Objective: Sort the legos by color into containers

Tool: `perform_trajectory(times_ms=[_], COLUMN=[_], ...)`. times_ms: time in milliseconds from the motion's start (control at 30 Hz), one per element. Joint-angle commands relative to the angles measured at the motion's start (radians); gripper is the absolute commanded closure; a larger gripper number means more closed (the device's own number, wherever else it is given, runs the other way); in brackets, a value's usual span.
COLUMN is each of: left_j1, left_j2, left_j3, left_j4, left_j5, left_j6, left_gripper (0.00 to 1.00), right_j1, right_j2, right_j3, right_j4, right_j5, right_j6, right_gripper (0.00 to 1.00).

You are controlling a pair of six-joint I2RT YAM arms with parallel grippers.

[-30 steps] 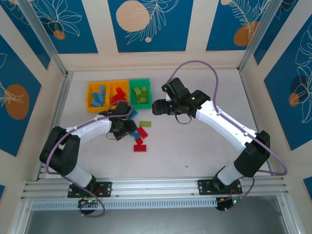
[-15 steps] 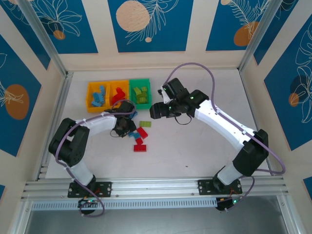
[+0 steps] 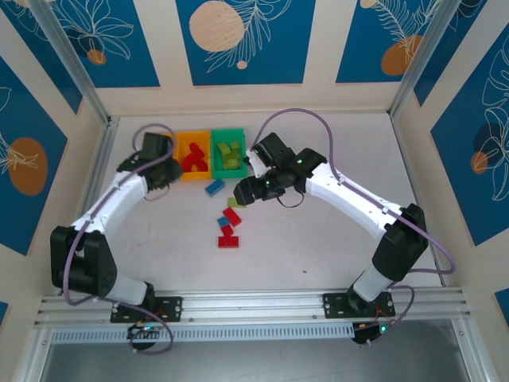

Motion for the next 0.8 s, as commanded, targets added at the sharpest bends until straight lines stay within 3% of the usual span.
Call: perform_trajectory(times_ms=[0, 133, 200, 267, 333, 600, 767], left_j1=[0.075, 0.145, 0.163, 0.169, 0.170, 0.156, 0.040], left_j2=[0.160, 0.330, 0.399, 0.450, 0.452, 0.169, -0.080], left_j3=[0.141, 0.293, 0.368, 0.443, 0.470, 0.303, 0.176], left_j4=[-0.028, -0.018, -0.014, -0.038, -0.047, 0.008, -0.024], left_j5=[0.023, 0.100, 0.147, 0.172, 0.178, 0.242, 0.244], left_j6=[0.133, 0.131, 0.138, 0.155, 0.162, 0.134, 0.253], left_gripper=[0.74, 0.71, 0.64, 0.48, 0.44, 0.42, 0.44], right_j1=[-0.005, -0.003, -0.001, 0.000, 0.001, 0.026, 0.026], right_j2=[-0.008, -0.022, -0.041, -0.064, -0.076, -0.034, 0.064], right_j3=[0.017, 0.019, 0.003, -0.015, -0.028, -0.045, -0.043], right_j4=[0.002, -0.024, -0.027, -0.020, -0.020, 0.017, 0.065], right_j5=[0.011, 0.026, 0.036, 0.038, 0.044, 0.125, 0.205], right_j6=[0.031, 0.038, 0.040, 0.043, 0.052, 0.115, 0.090], right_gripper=[0.29, 0.29, 0.29, 0.28, 0.28, 0.27, 0.26])
